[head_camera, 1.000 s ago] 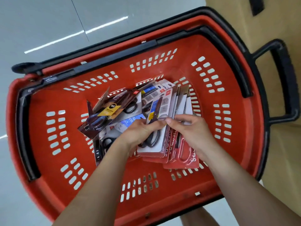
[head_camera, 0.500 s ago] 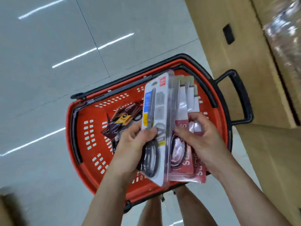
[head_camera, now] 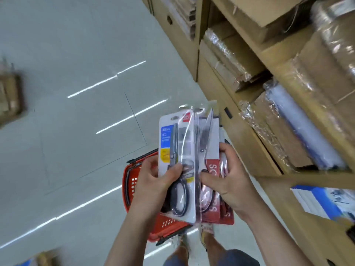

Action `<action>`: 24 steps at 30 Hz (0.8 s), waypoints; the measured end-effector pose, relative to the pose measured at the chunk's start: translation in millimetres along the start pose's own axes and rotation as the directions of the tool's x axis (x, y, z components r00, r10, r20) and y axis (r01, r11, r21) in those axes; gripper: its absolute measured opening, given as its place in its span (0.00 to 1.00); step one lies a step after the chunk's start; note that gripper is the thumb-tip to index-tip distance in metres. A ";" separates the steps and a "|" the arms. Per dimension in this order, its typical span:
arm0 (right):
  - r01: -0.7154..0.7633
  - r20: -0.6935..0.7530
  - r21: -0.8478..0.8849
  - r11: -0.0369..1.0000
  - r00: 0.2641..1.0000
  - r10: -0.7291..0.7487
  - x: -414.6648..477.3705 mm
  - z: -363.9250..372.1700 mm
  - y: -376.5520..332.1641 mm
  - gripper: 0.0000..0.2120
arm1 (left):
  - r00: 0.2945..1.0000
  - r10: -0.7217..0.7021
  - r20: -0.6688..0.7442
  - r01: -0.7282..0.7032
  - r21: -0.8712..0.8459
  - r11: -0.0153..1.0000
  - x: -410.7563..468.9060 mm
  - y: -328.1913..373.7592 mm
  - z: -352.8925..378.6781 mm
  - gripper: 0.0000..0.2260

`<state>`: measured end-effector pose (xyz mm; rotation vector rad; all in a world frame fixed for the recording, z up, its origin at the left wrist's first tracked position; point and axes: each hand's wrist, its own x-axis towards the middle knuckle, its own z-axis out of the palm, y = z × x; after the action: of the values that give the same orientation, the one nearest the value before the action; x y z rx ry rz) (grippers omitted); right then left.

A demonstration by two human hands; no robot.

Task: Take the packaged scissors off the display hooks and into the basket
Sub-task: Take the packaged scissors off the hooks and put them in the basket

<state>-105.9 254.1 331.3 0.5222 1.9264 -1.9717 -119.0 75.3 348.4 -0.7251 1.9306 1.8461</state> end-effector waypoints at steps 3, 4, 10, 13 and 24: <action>0.054 -0.042 0.050 0.997 0.998 -0.052 -28.5 -13.5 -31.4 0.29 | 0.992 0.061 -0.112 -0.056 0.051 0.997 -26.0 35.9 -5.0 0.30; 0.075 -0.063 0.060 0.995 0.995 -0.071 -37.7 -18.5 -41.8 0.30 | 0.991 0.077 -0.108 -0.074 0.027 0.997 -33.9 47.3 -7.5 0.31; 0.221 -0.230 0.112 0.969 0.954 -0.191 -98.2 -29.2 -92.1 0.34 | 0.973 0.158 0.166 -0.123 -0.202 0.971 -81.4 105.6 -20.5 0.19; 0.310 -0.326 0.148 0.939 0.912 -0.250 -139.4 -24.2 -113.0 0.35 | 0.923 0.172 0.344 -0.088 -0.246 0.965 -110.8 126.1 -27.0 0.19; 0.540 -0.649 -0.095 0.836 0.604 -0.463 -298.9 0.8 -132.2 0.45 | 0.672 0.185 0.717 -0.162 -0.102 0.982 -215.3 141.2 5.7 0.10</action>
<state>92.6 251.9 590.9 0.8673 2.6320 -2.4940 -31.8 105.7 588.9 0.2173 1.4552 1.8655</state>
